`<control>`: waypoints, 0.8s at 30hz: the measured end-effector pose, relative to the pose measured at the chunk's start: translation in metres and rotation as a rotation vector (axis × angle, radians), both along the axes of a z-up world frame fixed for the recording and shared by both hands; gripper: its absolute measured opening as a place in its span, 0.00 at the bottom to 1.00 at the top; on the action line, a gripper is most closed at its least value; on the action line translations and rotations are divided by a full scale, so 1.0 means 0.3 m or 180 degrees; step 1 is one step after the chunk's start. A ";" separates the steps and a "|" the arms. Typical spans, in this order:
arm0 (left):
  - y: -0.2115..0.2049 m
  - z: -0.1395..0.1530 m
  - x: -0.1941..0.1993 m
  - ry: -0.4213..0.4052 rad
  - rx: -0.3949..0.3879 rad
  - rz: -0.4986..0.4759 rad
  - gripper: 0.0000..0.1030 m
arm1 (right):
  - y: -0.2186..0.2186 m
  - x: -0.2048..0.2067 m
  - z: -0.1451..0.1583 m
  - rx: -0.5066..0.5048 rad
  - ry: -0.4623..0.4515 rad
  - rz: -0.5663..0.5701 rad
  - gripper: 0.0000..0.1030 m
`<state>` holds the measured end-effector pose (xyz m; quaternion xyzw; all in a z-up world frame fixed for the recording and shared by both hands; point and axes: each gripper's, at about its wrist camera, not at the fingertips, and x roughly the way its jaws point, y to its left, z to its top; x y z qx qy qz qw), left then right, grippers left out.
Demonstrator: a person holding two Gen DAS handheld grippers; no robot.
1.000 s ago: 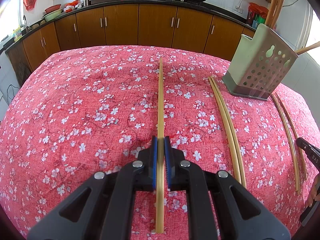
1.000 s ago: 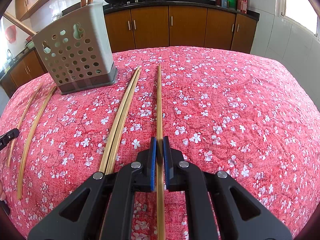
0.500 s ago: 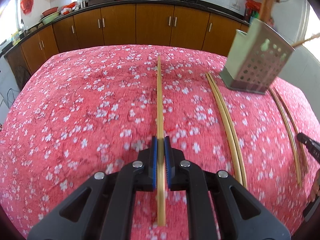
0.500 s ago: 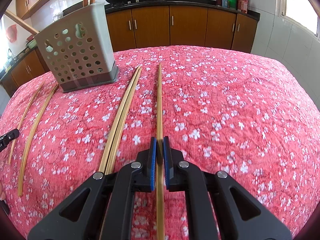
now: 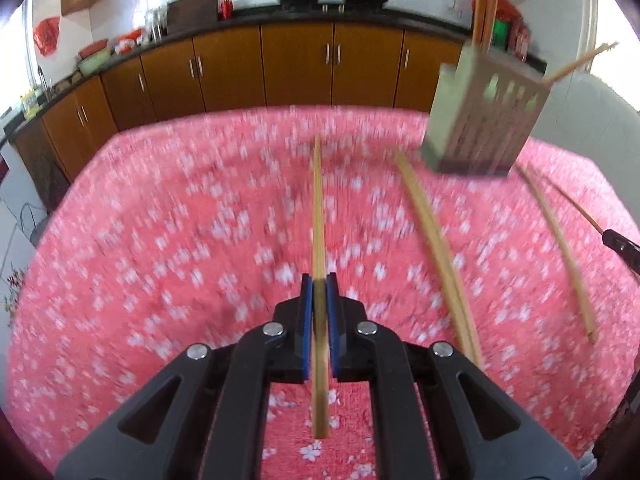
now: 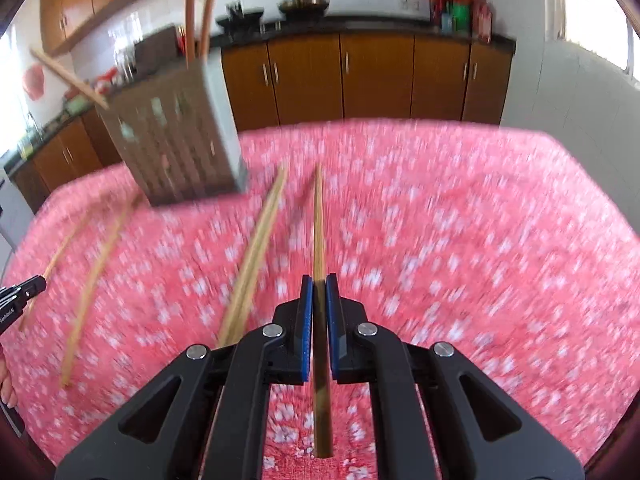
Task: Organize utensils
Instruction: 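Lift both held chopsticks upright and carry them over the utensil holder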
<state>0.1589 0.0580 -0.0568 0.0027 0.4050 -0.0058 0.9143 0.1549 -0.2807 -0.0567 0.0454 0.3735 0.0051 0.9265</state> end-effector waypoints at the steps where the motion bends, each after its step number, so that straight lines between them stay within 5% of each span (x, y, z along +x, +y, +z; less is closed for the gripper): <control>1: 0.000 0.048 -0.004 -0.0106 -0.0031 -0.0003 0.08 | -0.005 -0.003 0.041 0.0009 -0.0106 -0.0009 0.07; 10: 0.016 0.353 0.004 -0.0732 -0.0268 -0.0056 0.08 | -0.048 -0.009 0.252 0.0068 -0.0691 -0.0088 0.07; 16: -0.012 0.452 -0.005 -0.0867 -0.0328 -0.0193 0.08 | -0.051 -0.008 0.328 0.0190 -0.0865 -0.0054 0.07; 24: -0.128 0.643 -0.044 -0.1091 -0.0552 -0.0655 0.08 | -0.001 -0.058 0.593 0.0572 -0.1378 0.0369 0.07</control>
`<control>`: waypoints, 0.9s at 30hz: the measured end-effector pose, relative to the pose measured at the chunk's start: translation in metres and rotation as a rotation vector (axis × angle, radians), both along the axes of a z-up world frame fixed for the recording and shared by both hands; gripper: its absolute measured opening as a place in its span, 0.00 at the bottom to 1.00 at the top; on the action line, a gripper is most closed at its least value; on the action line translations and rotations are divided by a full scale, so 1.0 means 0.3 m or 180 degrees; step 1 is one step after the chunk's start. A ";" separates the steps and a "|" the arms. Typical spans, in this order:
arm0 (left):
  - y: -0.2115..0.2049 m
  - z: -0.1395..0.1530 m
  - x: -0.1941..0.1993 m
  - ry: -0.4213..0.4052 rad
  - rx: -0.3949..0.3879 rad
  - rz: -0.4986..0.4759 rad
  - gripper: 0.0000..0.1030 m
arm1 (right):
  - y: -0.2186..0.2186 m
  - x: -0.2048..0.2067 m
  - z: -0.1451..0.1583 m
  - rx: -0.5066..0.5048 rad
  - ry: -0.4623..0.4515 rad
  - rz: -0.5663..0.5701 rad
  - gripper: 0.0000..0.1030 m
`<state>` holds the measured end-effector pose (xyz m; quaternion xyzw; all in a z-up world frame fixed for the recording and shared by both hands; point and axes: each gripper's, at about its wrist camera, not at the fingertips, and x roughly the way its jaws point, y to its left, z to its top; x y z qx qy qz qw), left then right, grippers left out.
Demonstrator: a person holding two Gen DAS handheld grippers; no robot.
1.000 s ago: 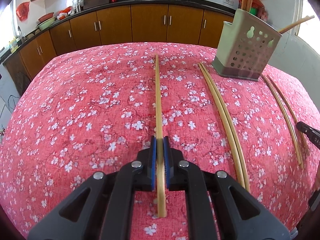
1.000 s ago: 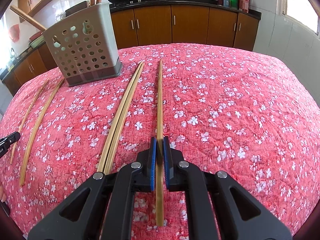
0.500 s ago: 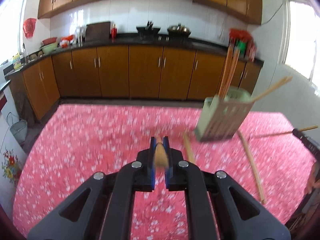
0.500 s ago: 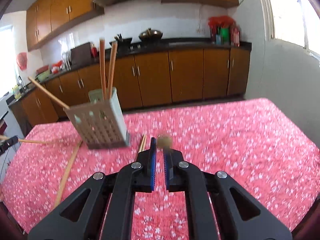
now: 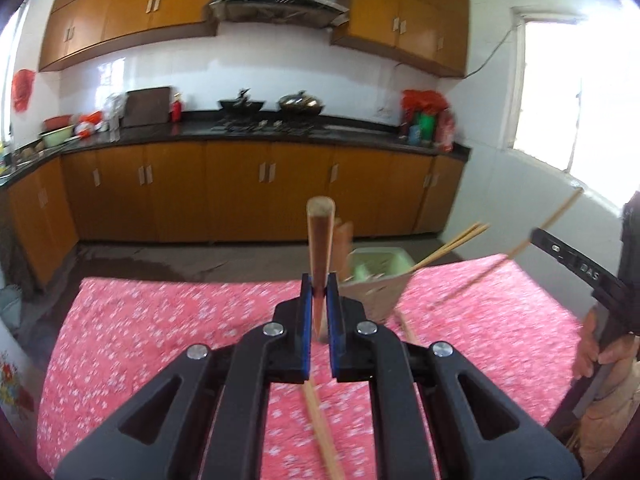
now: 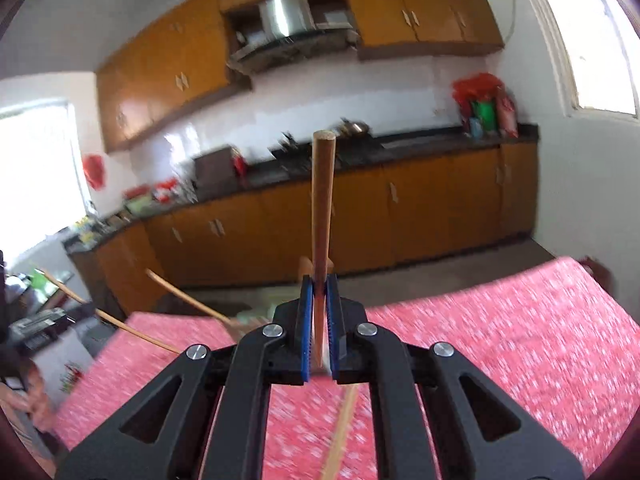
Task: Organize utensils
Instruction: 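Lift both held chopsticks upright and carry them over the utensil holder, then drop the chopsticks into the holder and open both grippers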
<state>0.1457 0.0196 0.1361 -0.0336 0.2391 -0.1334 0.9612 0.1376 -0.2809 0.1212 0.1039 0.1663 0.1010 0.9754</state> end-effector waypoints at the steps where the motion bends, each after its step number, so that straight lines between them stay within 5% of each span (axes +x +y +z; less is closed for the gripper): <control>1: -0.012 0.021 0.000 -0.0029 -0.0045 -0.0037 0.08 | 0.008 -0.005 0.020 0.0019 -0.0059 0.0028 0.07; 6: -0.084 0.126 0.036 -0.0373 -0.0182 -0.0016 0.08 | 0.078 0.035 0.101 0.0013 -0.0331 0.0033 0.07; 13: -0.174 0.103 0.163 -0.0551 -0.0208 0.0176 0.08 | 0.175 0.183 0.037 -0.0136 -0.0127 0.0033 0.07; 22: -0.206 -0.039 0.281 -0.0210 -0.0217 0.0182 0.10 | 0.204 0.281 -0.073 -0.0170 0.0268 0.0060 0.08; 27: -0.155 -0.029 0.249 -0.0277 -0.0303 0.0227 0.20 | 0.183 0.232 -0.039 -0.0191 0.0111 -0.0021 0.30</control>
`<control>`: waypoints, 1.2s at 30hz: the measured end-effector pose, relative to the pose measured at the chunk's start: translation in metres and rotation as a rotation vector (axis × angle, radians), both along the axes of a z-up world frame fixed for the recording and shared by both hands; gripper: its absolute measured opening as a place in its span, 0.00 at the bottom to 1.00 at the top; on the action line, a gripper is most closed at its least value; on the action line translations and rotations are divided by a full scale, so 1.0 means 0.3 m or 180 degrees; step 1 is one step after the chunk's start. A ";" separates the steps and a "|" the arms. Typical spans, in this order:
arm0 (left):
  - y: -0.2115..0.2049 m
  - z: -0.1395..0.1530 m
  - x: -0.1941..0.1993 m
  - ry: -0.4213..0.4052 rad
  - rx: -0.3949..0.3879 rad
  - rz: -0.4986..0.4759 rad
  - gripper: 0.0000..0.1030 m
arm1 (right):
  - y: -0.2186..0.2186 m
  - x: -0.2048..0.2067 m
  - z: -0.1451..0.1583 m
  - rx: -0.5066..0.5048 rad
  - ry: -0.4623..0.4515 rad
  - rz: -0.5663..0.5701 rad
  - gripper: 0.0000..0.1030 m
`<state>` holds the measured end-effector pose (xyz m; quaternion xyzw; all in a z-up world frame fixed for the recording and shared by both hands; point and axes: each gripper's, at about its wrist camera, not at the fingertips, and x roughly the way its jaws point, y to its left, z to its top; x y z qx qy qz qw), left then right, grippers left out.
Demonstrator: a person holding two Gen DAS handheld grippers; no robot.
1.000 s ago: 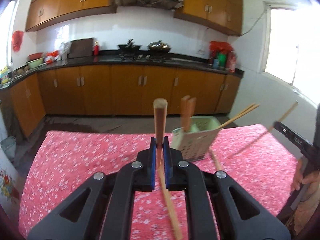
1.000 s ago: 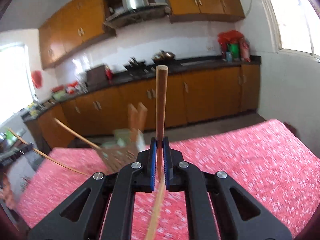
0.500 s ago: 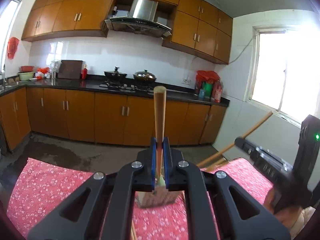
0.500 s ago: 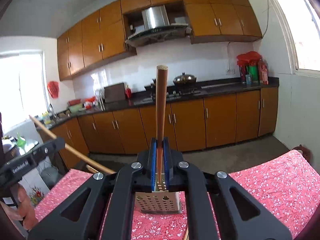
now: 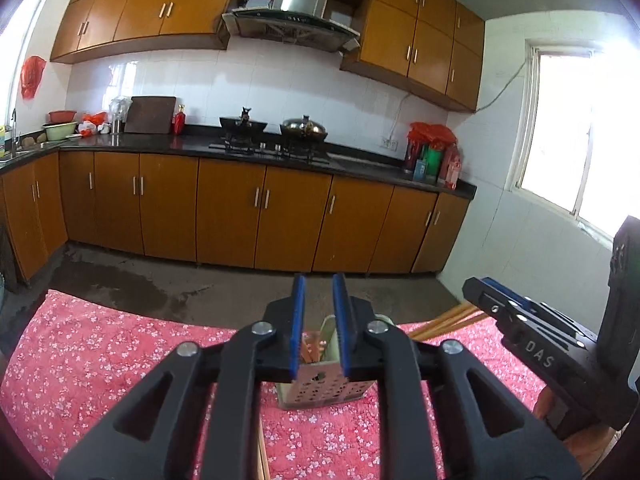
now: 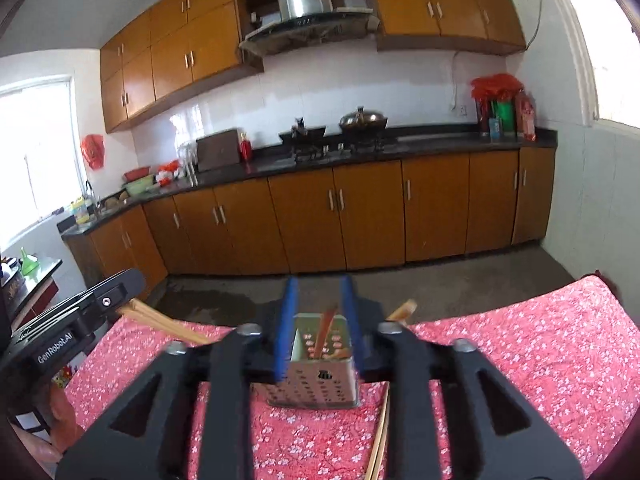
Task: Organize utensils
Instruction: 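Drop the chopsticks into the holder and open both grippers, then grasp a chopstick with the right gripper while the left gripper grasps another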
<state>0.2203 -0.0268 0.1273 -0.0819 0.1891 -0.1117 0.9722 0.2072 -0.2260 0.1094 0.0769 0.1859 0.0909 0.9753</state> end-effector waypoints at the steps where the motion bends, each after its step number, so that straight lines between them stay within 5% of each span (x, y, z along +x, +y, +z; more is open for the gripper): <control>1: 0.011 0.009 -0.011 -0.0035 -0.0012 0.0014 0.22 | -0.008 -0.010 0.011 0.0004 -0.0043 -0.0025 0.31; 8: 0.153 0.014 -0.158 -0.0127 0.0007 0.0272 0.30 | -0.152 -0.134 0.018 0.0067 -0.0177 -0.0402 0.31; 14: 0.257 -0.204 -0.163 0.0438 0.0351 0.0519 0.31 | -0.259 -0.077 -0.289 0.0055 0.0880 -0.0548 0.29; 16: 0.276 -0.313 -0.146 0.0759 0.0397 0.0512 0.31 | -0.249 -0.058 -0.433 0.0128 0.1323 -0.0357 0.20; 21: 0.282 -0.501 -0.159 0.1219 0.0319 0.0385 0.31 | -0.174 -0.078 -0.629 0.0265 0.1809 -0.0020 0.17; 36: 0.152 -0.661 -0.189 0.1534 0.0383 -0.0043 0.29 | -0.120 -0.075 -0.683 -0.0106 0.1884 -0.0153 0.08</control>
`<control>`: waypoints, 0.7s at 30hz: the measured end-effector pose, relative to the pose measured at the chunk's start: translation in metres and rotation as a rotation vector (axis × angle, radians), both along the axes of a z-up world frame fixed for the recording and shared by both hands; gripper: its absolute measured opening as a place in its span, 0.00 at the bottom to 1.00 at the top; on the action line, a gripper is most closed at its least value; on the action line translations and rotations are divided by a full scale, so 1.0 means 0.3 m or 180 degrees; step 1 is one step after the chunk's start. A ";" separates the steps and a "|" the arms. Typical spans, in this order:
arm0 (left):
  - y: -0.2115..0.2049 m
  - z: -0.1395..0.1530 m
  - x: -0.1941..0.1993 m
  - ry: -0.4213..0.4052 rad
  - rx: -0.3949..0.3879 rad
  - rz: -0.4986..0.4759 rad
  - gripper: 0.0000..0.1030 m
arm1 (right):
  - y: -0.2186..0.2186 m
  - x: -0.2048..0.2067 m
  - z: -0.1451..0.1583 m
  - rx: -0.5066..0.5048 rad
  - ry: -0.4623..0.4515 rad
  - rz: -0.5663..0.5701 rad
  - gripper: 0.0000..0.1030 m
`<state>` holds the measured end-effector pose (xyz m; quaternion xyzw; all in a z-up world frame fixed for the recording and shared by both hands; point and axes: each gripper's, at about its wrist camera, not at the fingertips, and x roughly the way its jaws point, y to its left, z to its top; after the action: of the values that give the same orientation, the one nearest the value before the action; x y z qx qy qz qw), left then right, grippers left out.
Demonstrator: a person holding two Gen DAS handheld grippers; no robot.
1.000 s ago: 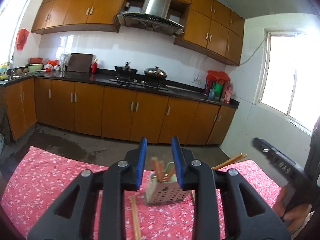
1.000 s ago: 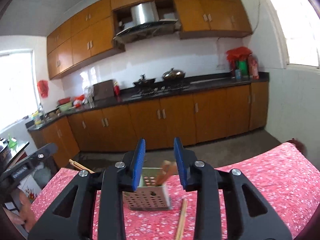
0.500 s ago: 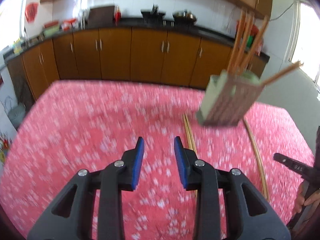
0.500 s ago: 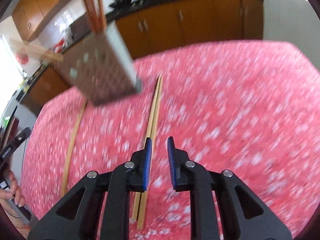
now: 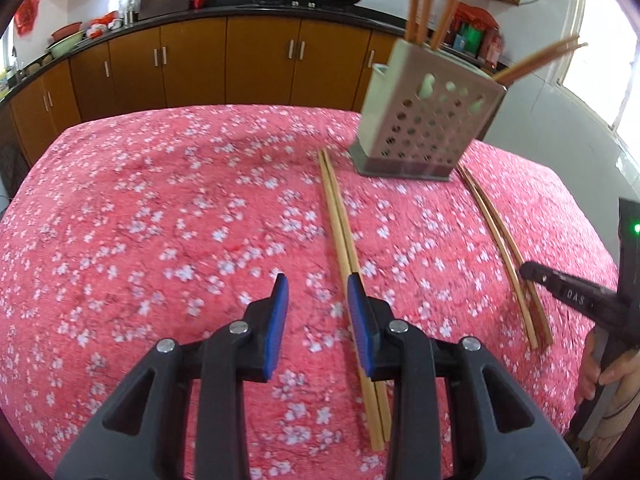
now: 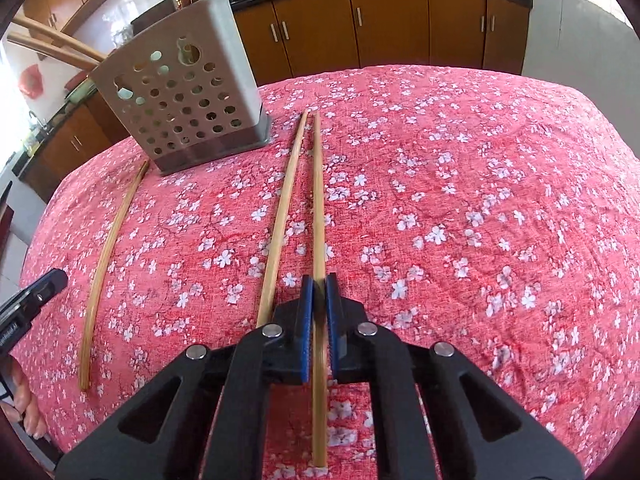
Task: Organize utensils
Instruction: 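Grasp a chopstick with the right gripper while the left gripper grasps another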
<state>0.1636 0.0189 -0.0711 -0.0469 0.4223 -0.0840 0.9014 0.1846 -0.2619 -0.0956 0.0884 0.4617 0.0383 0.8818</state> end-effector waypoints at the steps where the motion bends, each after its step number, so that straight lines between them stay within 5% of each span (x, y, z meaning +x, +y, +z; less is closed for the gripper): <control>1: -0.008 -0.008 -0.004 0.0023 -0.0004 -0.0037 0.28 | 0.001 -0.003 0.000 -0.0030 -0.0012 0.0021 0.08; 21: -0.091 -0.074 0.012 0.0171 0.0346 -0.0191 0.10 | 0.006 -0.029 0.000 -0.0159 -0.0071 0.0062 0.08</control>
<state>0.1673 -0.0083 -0.0933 0.0126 0.4515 -0.0866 0.8880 0.1760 -0.2600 -0.0955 0.0614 0.4536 0.0363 0.8884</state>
